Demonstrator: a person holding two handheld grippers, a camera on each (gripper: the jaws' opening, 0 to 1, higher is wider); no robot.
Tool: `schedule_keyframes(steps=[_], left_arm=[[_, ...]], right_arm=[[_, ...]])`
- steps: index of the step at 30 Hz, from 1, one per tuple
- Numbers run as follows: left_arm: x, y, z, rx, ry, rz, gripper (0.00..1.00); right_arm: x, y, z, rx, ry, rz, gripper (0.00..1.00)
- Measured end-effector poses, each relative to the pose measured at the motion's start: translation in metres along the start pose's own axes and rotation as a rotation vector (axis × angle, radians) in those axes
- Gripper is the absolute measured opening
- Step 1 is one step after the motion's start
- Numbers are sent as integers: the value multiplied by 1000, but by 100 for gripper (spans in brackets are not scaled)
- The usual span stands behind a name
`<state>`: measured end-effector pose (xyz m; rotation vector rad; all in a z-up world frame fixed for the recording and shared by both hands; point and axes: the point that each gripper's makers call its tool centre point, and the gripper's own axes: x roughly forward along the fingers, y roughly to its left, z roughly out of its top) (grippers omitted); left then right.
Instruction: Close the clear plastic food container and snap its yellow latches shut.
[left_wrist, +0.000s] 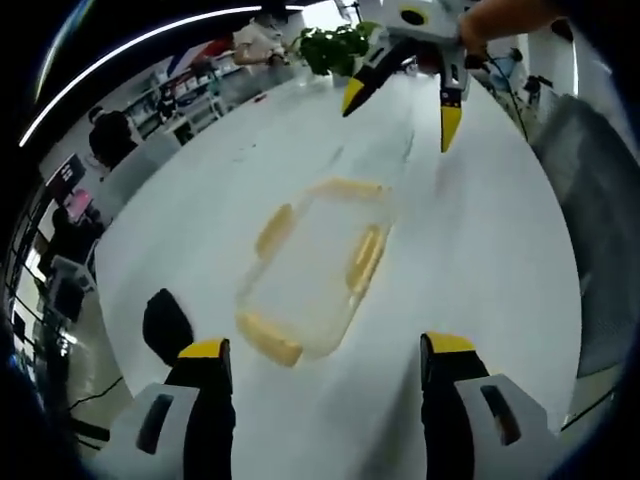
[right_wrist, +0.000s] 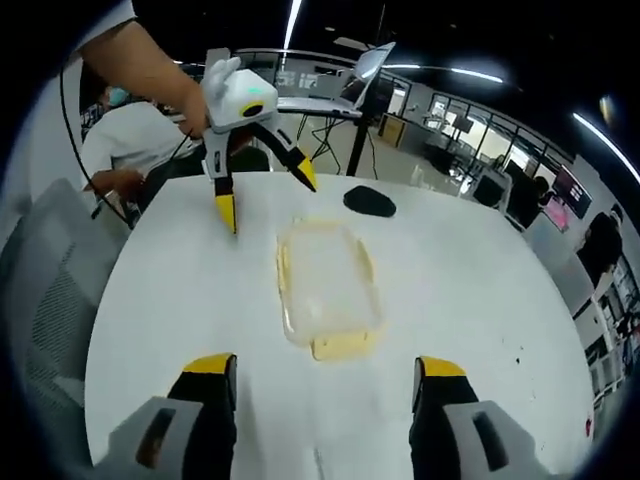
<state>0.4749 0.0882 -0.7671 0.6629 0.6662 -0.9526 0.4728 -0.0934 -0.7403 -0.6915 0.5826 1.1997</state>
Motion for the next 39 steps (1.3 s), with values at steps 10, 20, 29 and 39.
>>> schedule_keyframes(steps=[10,20,29,39], left_arm=[[4,15,0,45,26,-41,75],[14,19,-3,119,56,-92,75],[18,28,-12,191,105,-118,73],[28,29,-18,274,157,-163,69]], right_arm=[[13,-3,-1,-3,25,30,71],[25,-8,2,-38,50,54,70],[37,-12,-2,-72,101,75,70],[51,-10,-5,-74,154,130,65]])
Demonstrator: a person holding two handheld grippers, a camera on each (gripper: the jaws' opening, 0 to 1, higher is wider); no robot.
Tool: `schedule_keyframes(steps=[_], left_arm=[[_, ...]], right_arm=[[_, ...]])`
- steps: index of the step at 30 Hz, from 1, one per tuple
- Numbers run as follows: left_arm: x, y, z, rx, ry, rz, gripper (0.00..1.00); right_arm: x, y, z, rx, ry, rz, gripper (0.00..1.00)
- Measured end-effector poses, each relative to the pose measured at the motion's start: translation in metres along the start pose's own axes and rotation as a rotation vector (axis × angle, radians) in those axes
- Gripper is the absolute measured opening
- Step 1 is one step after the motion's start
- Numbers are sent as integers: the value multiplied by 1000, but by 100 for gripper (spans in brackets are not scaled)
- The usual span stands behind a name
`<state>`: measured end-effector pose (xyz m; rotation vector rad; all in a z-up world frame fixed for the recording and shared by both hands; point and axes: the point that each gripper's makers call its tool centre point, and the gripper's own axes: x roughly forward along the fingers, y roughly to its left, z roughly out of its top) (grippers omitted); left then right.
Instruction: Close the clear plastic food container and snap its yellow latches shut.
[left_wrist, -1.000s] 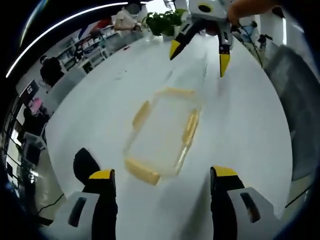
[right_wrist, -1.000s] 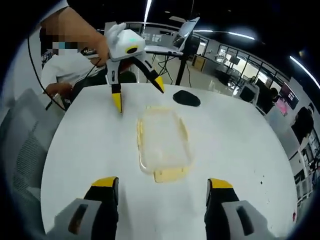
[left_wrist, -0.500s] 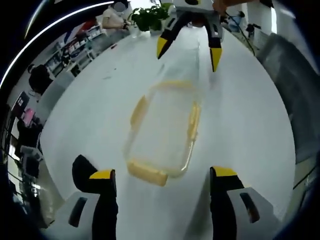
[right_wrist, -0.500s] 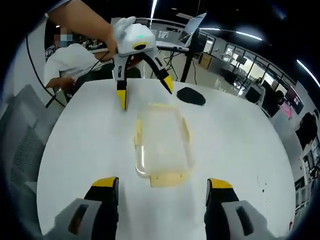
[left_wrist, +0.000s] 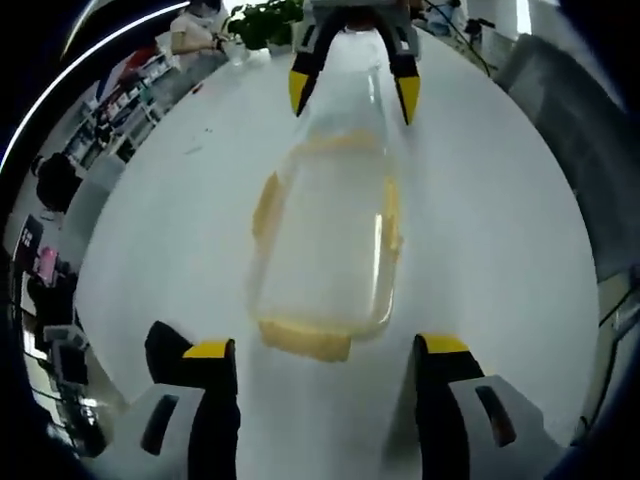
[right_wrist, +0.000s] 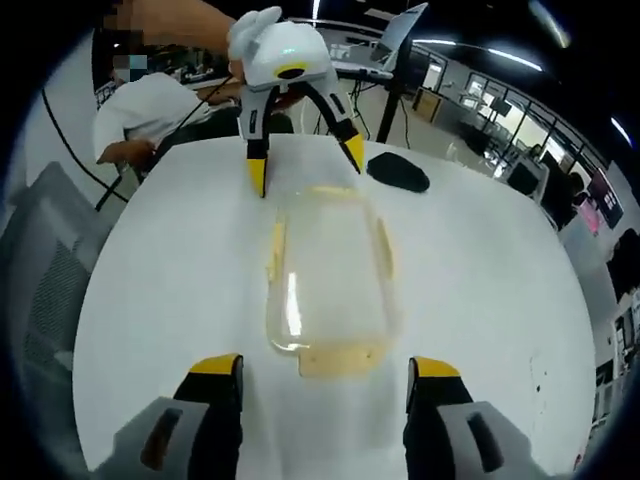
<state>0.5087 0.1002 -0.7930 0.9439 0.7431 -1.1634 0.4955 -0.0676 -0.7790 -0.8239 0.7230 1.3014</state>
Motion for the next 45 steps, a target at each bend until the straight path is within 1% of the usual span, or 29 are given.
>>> schedule_keyframes(steps=[2,5,10,13,21,26,29,33,35,40,45], left_arm=[[2,1,2,-6,-5,-14,67],[3,4,4,4,-5,-18,68],[5,7,4,5,-3,-41,68],[5,8,4,28,0,-50,67],[9,9,3,9,1,-101,67],[10,6,1,-16,4,-148,61],[10,5,2,-4,2,-163,57],[11,5,3,9,3,-185,49],[12,5,3,16,6,-194,49],[12,4,3,17,11,-205,48],[12,4,3,15,11,-203,47]], right_arm=[[2,0,-1,-2,8,9,65],[6,-2,-4,-5,24,16,65],[9,-3,-4,-1,31,30,65],[12,-2,-3,-4,33,40,64],[21,-1,-5,-6,50,68,64],[25,-2,-7,7,60,81,63],[27,-2,-9,15,65,90,61],[28,0,-8,34,61,110,58],[28,-1,-8,36,59,111,58],[28,-6,-9,45,57,103,50],[28,-5,-9,37,55,104,49]])
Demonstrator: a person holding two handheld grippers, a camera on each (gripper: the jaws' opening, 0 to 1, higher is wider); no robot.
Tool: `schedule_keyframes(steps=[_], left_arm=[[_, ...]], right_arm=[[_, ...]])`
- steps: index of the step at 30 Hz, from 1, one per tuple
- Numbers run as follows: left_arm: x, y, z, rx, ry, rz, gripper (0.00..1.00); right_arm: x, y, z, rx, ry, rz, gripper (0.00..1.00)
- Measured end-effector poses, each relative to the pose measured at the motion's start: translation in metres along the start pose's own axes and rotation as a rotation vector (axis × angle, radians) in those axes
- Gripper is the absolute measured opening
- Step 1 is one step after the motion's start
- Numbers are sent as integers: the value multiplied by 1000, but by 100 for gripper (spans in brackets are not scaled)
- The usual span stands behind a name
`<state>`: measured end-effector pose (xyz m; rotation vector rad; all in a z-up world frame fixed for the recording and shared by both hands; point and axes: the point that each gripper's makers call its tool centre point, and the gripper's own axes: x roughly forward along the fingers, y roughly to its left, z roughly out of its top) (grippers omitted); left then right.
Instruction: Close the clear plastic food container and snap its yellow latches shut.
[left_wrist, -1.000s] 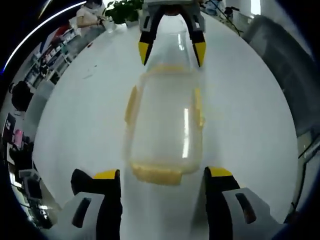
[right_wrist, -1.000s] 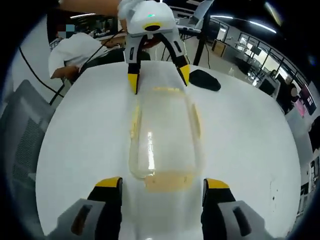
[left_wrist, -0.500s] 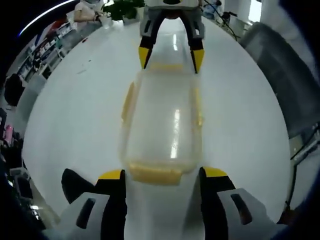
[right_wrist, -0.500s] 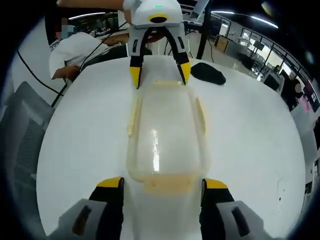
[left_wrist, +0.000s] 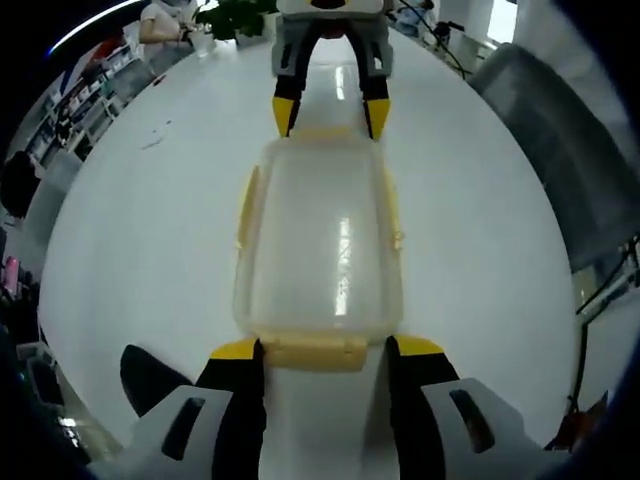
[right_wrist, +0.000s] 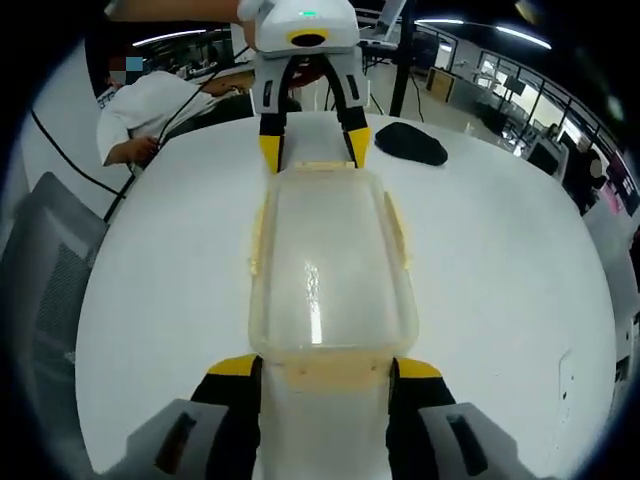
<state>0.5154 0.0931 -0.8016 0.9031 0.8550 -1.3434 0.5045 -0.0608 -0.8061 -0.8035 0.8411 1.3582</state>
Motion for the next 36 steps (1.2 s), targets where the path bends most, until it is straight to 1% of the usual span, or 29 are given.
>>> schedule_keyframes(steps=[3,4,5,6,7,8,9,12,16,21,23,27,29,33,36], left_arm=[[-1,-2,1,7,0,-4,45],[-1,-2,1,13,1,-6,44],[-2,-2,0,14,2,-6,44],[-2,-2,0,33,1,-7,43],[-3,-3,-1,27,6,-10,36],[-3,1,0,27,1,6,37],[-3,0,0,19,2,1,37],[-4,-1,1,14,8,5,37],[-6,-5,3,41,12,19,37],[-7,-7,4,46,2,6,37],[-7,-7,3,54,13,6,37],[-7,-8,3,39,35,8,37],[-7,-8,2,20,44,8,37],[-7,-8,1,8,40,11,37],[-7,-8,1,2,49,32,37]], right_arm=[[0,0,0,-13,0,6,48],[-1,1,-1,-27,3,11,46],[-1,1,-2,-35,7,15,42],[-2,1,-3,-43,13,16,38],[0,4,2,-42,-15,31,38],[-1,2,-4,-67,20,22,38],[1,2,-2,-45,19,20,38],[2,2,-1,-53,36,18,38],[2,2,-1,-63,61,11,38],[1,1,-1,-65,90,21,38],[0,1,-2,-65,93,24,38],[0,1,-2,-56,98,21,38],[-1,1,-2,-56,100,20,38],[-1,1,-3,-48,102,22,38],[-1,2,-3,-48,110,18,38]])
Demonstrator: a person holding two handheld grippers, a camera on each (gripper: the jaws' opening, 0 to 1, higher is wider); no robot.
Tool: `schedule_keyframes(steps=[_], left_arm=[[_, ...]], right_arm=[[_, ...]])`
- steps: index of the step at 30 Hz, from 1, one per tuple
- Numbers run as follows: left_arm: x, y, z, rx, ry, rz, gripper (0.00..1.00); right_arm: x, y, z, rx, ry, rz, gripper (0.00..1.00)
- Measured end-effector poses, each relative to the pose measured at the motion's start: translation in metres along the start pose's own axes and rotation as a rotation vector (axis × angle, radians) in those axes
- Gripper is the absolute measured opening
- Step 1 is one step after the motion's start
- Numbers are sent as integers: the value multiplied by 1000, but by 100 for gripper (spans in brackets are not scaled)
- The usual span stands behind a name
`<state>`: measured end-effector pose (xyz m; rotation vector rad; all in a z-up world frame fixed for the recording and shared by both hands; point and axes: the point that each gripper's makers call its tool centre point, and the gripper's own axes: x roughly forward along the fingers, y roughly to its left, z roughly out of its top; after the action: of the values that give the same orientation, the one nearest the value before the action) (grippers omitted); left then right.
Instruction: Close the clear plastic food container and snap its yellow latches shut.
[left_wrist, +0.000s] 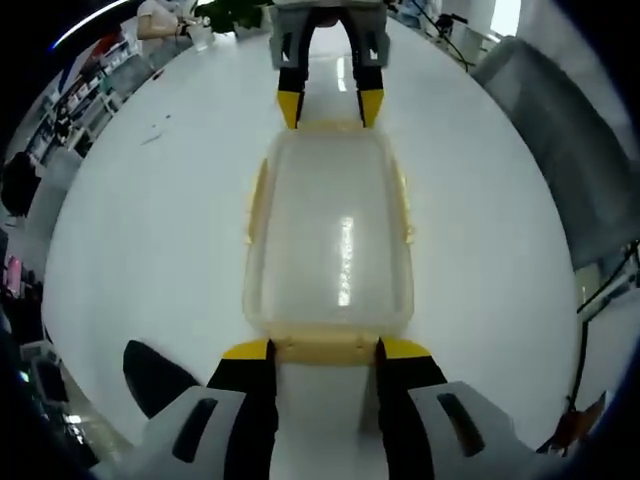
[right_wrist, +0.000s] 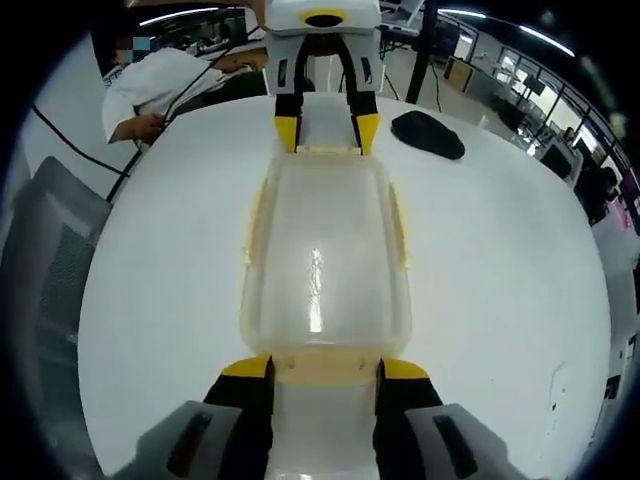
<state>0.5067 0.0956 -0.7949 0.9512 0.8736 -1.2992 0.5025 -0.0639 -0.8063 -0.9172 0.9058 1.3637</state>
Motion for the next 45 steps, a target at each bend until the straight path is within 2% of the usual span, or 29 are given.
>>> schedule_keyframes(steps=[4,8,19,35,45], left_arm=[[0,1,-1,-2,0,22,36],[0,1,-1,3,17,15,36],[-14,2,14,7,27,23,36],[-41,5,47,43,50,62,36],[-52,3,76,50,42,80,36]], right_arm=[[-1,0,0,-8,0,-5,37],[-7,3,0,-16,-3,1,37],[-28,5,-3,-23,-17,-10,37],[-69,6,-5,-34,-29,-51,37],[-92,9,-19,-33,-25,-67,37]])
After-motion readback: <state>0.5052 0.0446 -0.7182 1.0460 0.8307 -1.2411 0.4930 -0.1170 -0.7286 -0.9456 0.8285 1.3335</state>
